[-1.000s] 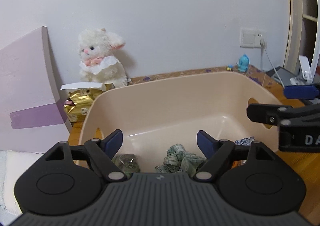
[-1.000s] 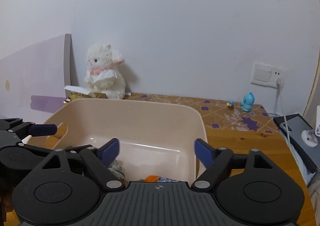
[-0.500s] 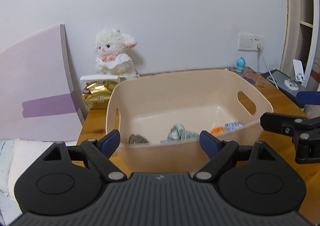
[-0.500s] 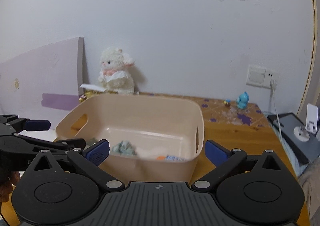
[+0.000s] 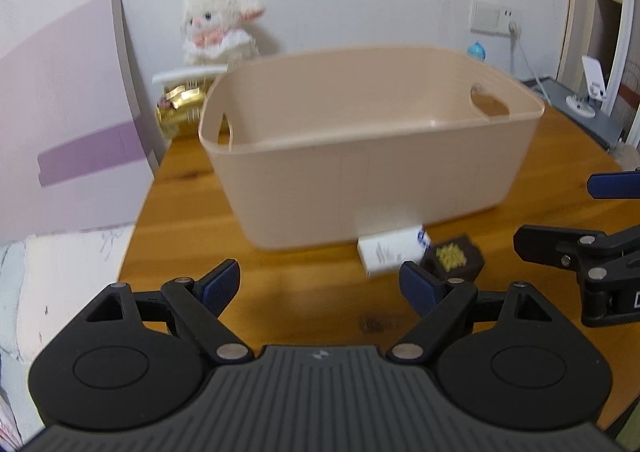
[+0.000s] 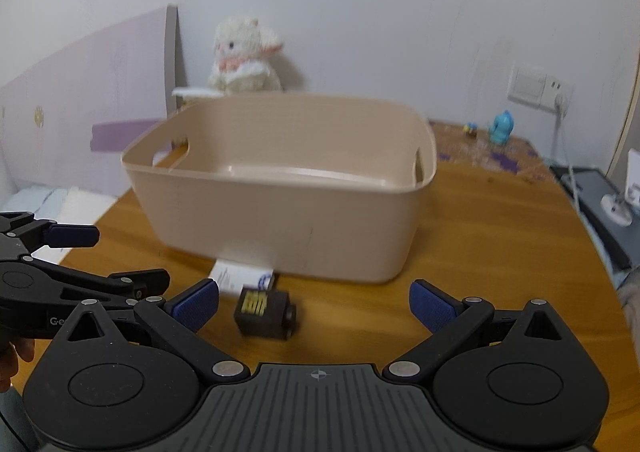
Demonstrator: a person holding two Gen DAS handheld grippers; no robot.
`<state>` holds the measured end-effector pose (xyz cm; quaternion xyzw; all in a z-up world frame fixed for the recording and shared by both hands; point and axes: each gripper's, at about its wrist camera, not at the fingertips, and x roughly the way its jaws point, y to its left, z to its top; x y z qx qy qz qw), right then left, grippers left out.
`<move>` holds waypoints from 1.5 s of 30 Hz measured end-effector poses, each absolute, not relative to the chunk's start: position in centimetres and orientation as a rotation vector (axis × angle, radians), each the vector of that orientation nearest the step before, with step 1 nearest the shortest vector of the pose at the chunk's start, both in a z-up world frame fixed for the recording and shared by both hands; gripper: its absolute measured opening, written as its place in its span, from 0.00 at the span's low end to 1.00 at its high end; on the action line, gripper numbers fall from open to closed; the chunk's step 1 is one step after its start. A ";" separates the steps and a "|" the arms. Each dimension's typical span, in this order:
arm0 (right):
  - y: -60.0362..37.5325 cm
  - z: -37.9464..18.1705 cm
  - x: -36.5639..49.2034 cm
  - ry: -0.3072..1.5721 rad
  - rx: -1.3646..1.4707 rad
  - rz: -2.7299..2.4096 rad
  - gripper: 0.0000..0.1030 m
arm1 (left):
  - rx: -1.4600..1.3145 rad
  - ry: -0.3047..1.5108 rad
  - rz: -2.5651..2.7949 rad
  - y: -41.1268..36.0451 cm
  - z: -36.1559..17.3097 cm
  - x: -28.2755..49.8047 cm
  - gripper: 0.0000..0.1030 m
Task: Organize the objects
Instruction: 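Grasp the white medicine box with the left tool while the right tool grasps the black cube box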
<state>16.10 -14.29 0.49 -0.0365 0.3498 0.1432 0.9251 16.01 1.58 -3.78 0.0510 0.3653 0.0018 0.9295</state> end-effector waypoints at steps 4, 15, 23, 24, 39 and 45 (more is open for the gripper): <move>-14.0 -1.4 17.0 0.770 -0.063 0.304 1.00 | 0.116 0.803 0.011 2.0 -5.8 16.3 0.85; -12.3 -5.7 20.1 0.884 -0.047 0.332 1.00 | 0.065 0.865 0.065 3.8 -7.9 18.3 0.85; -13.9 -6.9 21.6 0.881 -0.027 0.279 1.00 | -0.014 0.844 0.066 3.7 -7.7 19.3 0.85; -14.3 -6.9 21.7 0.880 -0.023 0.271 1.00 | -0.019 0.843 0.054 3.4 -7.6 19.4 0.85; -18.1 -6.9 23.5 0.870 -0.076 0.263 0.99 | -0.053 0.878 -0.023 -1.0 -8.4 23.0 0.85; -19.0 -7.3 24.4 0.871 -0.063 0.275 0.98 | -0.082 0.897 -0.033 -1.5 -8.9 24.4 0.86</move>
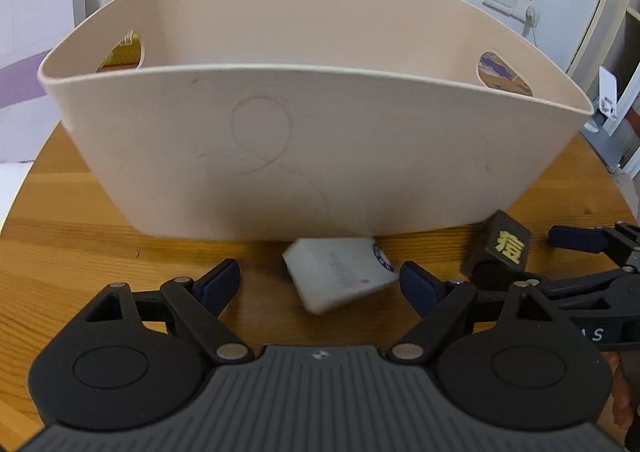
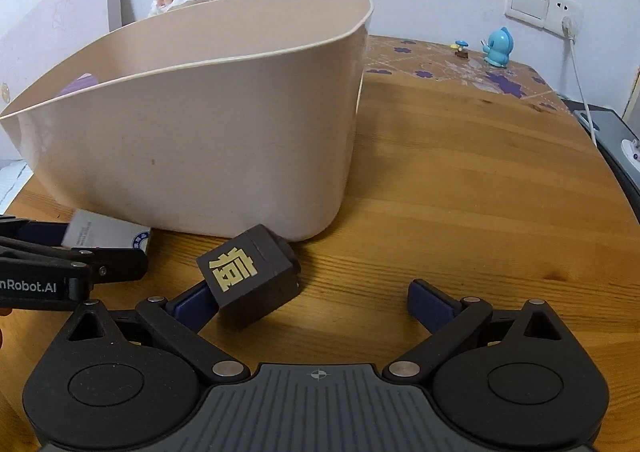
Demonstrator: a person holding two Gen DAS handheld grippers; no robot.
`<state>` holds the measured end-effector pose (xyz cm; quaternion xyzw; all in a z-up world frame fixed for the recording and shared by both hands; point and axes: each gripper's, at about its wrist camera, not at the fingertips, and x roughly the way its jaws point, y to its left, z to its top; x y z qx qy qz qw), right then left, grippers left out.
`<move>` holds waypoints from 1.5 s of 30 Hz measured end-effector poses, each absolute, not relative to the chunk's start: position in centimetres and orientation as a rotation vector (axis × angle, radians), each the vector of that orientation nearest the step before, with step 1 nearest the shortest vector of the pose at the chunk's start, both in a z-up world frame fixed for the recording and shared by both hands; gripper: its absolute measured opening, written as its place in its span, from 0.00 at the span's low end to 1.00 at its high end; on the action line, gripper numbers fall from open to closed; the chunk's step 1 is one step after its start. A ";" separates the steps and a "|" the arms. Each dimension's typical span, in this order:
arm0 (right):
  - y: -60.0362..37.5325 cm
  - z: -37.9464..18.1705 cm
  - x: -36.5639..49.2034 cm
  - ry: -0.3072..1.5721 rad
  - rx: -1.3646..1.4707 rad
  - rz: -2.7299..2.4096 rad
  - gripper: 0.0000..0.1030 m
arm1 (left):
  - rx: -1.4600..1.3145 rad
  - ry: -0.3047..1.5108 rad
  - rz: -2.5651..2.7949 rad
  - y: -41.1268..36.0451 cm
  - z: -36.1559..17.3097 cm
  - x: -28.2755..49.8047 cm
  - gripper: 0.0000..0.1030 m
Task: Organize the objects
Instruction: 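Grasp the white medicine box with the left tool while the right tool grasps the black cube box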
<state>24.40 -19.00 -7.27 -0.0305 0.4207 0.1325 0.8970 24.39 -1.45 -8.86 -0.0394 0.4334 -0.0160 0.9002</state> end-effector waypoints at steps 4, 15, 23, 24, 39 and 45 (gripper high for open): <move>-18.9 -7.4 24.7 0.861 -0.072 0.270 0.98 | -0.074 0.899 -0.021 -1.7 -8.8 24.8 0.85; -18.7 -7.4 24.6 0.832 -0.098 0.272 0.90 | 0.012 0.871 -0.010 -3.3 -9.0 24.8 0.74; -17.6 -6.9 23.6 0.802 -0.124 0.305 0.40 | -0.011 0.851 -0.008 -2.6 -8.6 23.9 0.34; -17.5 -6.9 23.5 0.802 -0.125 0.305 0.40 | -0.011 0.852 -0.012 -2.5 -8.5 23.8 0.34; -18.5 -3.5 18.8 0.753 -0.092 0.306 0.40 | -0.010 0.797 -0.042 -2.0 -5.9 18.4 0.32; -18.6 -0.2 15.7 0.663 -0.087 0.320 0.40 | 0.004 0.723 -0.033 -1.6 -2.9 15.9 0.32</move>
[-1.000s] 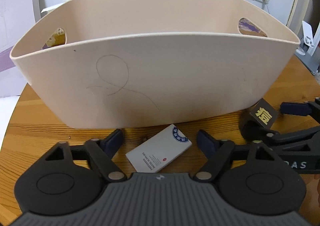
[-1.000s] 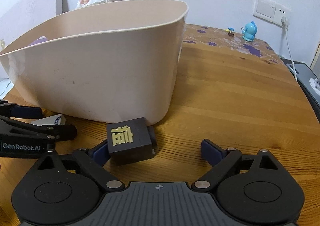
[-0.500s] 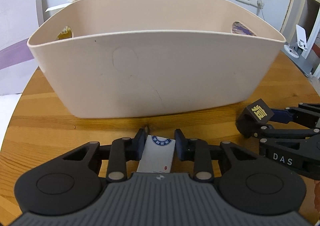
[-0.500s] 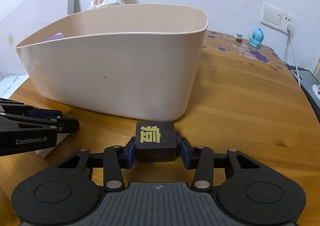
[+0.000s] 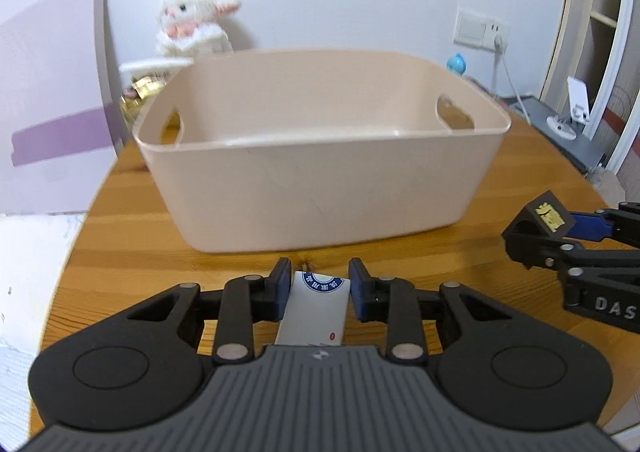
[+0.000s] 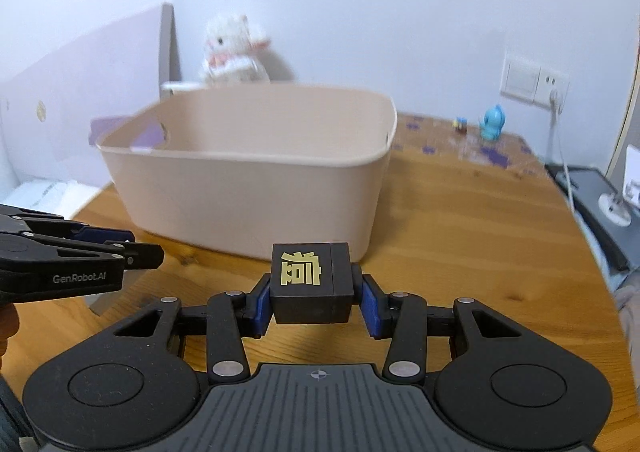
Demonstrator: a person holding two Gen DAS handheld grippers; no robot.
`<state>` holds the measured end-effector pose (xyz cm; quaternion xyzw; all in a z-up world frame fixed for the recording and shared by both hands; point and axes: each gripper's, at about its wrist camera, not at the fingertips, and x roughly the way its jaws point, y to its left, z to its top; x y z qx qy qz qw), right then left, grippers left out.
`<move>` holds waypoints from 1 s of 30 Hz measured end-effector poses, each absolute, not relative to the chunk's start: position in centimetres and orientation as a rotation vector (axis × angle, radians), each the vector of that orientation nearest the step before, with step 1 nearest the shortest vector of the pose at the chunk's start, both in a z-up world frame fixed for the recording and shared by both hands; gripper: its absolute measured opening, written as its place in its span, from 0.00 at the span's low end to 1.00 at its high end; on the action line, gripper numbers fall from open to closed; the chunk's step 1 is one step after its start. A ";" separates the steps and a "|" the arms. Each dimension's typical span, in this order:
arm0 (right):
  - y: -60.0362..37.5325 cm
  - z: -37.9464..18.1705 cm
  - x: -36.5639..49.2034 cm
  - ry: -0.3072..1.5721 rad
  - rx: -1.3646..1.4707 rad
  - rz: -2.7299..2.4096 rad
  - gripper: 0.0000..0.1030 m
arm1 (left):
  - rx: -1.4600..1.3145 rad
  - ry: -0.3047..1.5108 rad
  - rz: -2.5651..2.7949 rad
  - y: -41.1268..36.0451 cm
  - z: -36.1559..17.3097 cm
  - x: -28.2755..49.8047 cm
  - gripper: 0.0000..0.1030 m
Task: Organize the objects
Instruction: 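Grasp the white medicine box with the left tool while the right tool grasps the black cube box, then lower both boxes into the basket and open both tools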
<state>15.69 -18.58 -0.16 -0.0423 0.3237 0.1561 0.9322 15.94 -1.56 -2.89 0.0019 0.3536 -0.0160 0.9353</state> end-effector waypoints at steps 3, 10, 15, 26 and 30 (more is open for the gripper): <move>-18.6 1.7 14.6 0.614 -0.080 0.327 0.40 | 0.014 0.678 -0.026 -1.4 -1.2 14.9 0.32; -18.9 5.3 13.4 0.508 -0.063 0.336 0.40 | 0.029 0.585 -0.013 -0.8 2.3 14.2 0.32; -19.1 6.9 14.2 0.457 -0.055 0.334 0.40 | 0.046 0.547 -0.007 -0.9 3.6 15.0 0.32; -18.9 8.2 19.8 0.401 -0.051 0.320 0.40 | 0.038 0.553 -0.009 -0.3 4.2 20.8 0.32; -18.8 7.3 23.1 0.423 -0.052 0.312 0.40 | 0.046 0.585 0.016 -0.4 2.8 24.0 0.32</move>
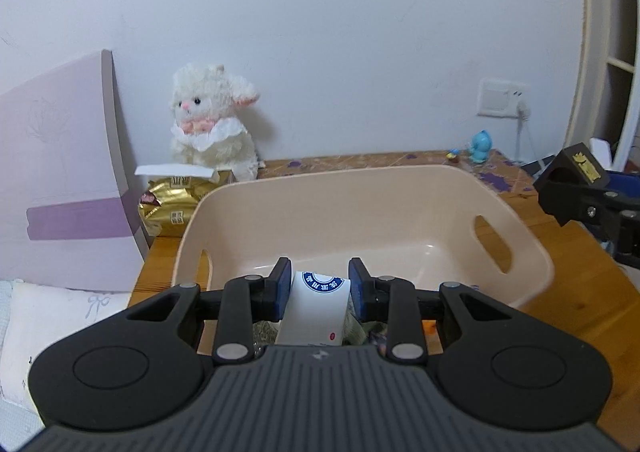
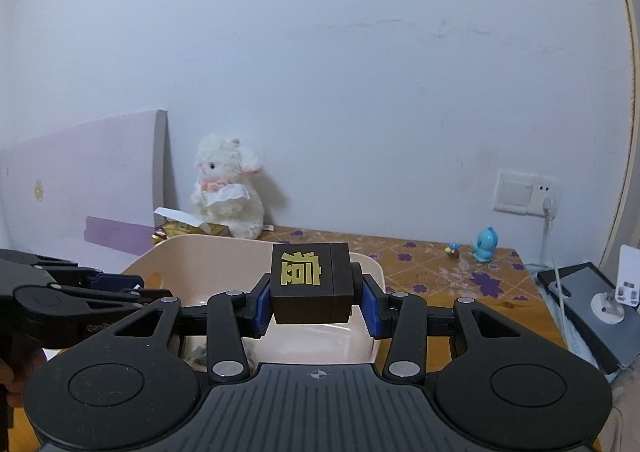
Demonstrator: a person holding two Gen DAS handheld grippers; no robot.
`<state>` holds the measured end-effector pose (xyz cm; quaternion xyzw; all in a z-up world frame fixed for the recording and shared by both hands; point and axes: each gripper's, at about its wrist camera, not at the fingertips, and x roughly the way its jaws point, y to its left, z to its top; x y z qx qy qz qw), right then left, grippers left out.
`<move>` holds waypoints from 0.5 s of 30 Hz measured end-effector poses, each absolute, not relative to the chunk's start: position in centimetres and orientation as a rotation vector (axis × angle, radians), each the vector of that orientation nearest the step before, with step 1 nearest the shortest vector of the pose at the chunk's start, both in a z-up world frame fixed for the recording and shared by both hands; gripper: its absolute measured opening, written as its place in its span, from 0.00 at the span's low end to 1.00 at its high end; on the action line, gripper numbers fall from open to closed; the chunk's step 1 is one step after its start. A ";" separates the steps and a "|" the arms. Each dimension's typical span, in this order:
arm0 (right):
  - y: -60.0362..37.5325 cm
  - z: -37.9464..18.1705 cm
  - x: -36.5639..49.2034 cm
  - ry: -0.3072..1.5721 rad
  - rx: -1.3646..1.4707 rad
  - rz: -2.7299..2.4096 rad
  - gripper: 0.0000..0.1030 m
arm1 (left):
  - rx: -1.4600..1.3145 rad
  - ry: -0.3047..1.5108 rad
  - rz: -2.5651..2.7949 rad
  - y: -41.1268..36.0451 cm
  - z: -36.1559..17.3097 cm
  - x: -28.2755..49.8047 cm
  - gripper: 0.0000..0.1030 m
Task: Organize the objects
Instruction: 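Lower both boxes into the basket and open both tools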
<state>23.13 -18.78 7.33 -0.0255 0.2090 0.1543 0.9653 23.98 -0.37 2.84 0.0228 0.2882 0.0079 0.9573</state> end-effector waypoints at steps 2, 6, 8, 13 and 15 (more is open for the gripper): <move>-18.8 6.5 24.9 0.445 -0.052 0.304 0.40 | 0.053 0.609 0.023 -0.5 1.9 25.6 0.31; -17.6 5.1 27.4 0.479 -0.094 0.292 0.40 | 0.065 0.667 0.024 -0.6 0.2 28.6 0.29; -17.2 4.3 28.4 0.501 -0.112 0.289 0.40 | 0.066 0.692 0.026 -0.7 -0.7 29.7 0.29; -16.4 2.4 30.5 0.577 -0.142 0.295 0.40 | 0.081 0.745 0.028 -0.8 -2.4 31.2 0.30; -16.1 1.5 31.0 0.613 -0.154 0.297 0.40 | 0.078 0.762 0.025 -0.8 -2.7 31.4 0.30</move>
